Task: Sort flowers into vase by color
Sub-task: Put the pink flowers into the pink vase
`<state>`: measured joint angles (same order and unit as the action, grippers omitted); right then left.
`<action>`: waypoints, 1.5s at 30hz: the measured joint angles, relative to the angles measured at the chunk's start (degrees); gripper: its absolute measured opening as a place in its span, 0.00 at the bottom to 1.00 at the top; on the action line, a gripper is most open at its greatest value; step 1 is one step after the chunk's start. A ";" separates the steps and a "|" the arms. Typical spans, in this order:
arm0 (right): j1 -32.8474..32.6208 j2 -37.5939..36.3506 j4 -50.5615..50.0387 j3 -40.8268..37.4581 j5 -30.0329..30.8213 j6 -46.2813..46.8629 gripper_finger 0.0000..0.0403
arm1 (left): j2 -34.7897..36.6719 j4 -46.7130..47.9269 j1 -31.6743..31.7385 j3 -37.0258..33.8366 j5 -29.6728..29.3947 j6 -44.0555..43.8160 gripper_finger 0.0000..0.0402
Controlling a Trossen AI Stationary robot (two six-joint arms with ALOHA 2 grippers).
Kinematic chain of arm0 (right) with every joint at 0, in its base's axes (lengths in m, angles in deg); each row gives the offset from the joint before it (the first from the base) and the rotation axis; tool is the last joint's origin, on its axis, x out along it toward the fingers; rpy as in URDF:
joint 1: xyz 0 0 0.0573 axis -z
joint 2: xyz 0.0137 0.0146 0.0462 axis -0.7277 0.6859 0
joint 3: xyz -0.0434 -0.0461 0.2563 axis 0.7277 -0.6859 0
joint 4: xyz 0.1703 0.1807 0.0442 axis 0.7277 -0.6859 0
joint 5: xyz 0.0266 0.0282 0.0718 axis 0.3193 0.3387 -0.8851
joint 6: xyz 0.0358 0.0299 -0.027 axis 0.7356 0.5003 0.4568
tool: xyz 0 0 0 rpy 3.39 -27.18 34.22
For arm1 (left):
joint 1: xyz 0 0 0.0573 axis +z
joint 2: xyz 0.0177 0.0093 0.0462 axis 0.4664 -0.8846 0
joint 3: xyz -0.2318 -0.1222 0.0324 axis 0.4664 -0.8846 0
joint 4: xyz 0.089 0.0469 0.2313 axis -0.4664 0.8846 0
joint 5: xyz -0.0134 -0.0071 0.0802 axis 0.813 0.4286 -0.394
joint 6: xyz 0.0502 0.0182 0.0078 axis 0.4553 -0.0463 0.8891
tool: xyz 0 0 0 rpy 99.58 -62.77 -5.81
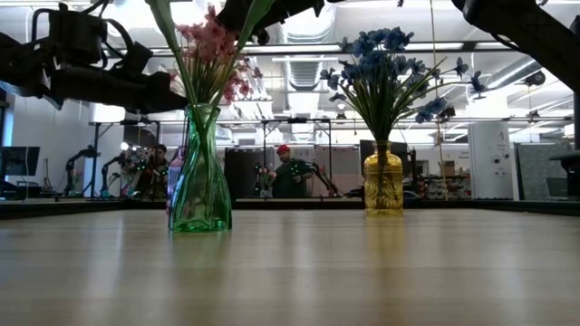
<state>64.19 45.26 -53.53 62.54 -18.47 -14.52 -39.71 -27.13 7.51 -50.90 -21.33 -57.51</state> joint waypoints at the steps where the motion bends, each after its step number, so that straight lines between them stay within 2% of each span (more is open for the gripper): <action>1: 0.00 -0.01 -0.02 0.00 0.01 0.03 0.52 | 0.01 0.00 0.00 0.00 0.09 0.00 0.06; 24: -0.02 -1.60 -1.68 0.00 2.93 0.39 0.52 | 5.28 2.84 -0.02 -0.02 0.18 -0.64 0.38; 45: -0.39 -3.91 -2.64 0.00 3.04 0.38 0.52 | 22.04 6.35 -0.02 0.09 0.04 -0.77 0.39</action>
<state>63.79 41.35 -56.17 62.54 -15.44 -14.14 -17.68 -20.77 7.49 -50.81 -21.29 -58.29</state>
